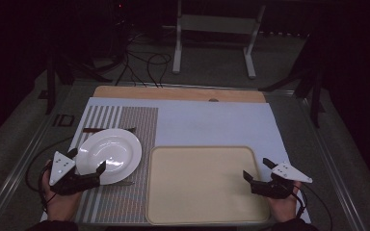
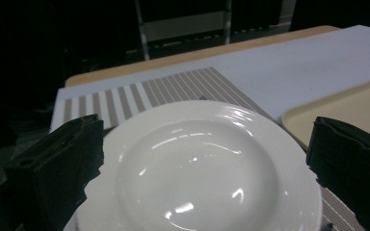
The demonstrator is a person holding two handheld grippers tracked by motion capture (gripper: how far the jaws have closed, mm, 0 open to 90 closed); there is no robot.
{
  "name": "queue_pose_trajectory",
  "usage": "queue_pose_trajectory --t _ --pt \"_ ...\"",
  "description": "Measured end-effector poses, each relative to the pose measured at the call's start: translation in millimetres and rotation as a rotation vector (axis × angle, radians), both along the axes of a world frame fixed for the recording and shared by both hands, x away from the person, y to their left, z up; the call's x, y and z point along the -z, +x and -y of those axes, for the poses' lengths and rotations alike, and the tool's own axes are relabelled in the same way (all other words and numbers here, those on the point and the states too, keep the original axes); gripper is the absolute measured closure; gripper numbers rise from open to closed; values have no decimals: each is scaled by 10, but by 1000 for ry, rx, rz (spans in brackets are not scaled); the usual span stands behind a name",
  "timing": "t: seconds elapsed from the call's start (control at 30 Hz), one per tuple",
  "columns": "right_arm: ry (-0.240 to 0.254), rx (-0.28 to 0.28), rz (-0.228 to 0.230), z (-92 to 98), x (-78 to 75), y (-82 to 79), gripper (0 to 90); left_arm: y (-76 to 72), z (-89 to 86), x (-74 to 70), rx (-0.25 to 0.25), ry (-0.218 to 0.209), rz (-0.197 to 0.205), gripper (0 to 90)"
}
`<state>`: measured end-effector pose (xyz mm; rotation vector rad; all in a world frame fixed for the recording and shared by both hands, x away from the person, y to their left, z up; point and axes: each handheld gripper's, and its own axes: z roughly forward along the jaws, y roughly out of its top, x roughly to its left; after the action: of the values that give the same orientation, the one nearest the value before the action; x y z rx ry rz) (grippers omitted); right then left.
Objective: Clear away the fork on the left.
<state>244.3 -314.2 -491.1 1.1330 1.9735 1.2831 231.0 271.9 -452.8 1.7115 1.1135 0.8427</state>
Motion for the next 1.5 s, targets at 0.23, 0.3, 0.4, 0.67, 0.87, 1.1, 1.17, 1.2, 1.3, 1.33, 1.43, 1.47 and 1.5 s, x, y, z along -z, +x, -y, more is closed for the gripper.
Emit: queue_pose_trajectory --t 0.23,0.3,0.4,0.67,0.87,1.1,1.17,1.2,1.3,1.33,1.43,1.47,1.5 --pt "4 -7 -5 0 9 9 82 46 -38 -56 -2 10 7 0" --pt "3 -8 -6 -1 11 11 82 62 -45 -72 0 15 6 0" --pt "6 -9 -6 -3 13 14 82 89 -54 -96 0 21 10 0" --pt "6 -11 -11 -4 19 18 82 193 -95 -146 -2 32 4 0" --pt "5 -10 -11 -3 20 20 82 259 -130 -200 -1 44 8 0" --pt "6 -12 -12 -1 21 22 82 344 -189 -244 -2 54 7 0" --pt "8 -15 -13 -4 23 22 82 371 -201 -252 -3 60 5 0" --pt "8 -16 -16 -5 24 22 82 385 -207 -254 -1 60 5 0" --pt "6 -18 -17 -10 28 26 82 426 -219 -264 0 65 2 0" --pt "6 -18 -17 -11 29 28 82 441 -222 -265 1 66 2 0" --pt "9 -18 -17 -13 35 34 82 486 -232 -271 0 72 -2 0" --pt "9 -18 -18 -13 36 35 82 501 -236 -272 0 74 -3 0" --pt "10 -19 -20 -14 36 36 82 515 -237 -273 0 73 -4 0"
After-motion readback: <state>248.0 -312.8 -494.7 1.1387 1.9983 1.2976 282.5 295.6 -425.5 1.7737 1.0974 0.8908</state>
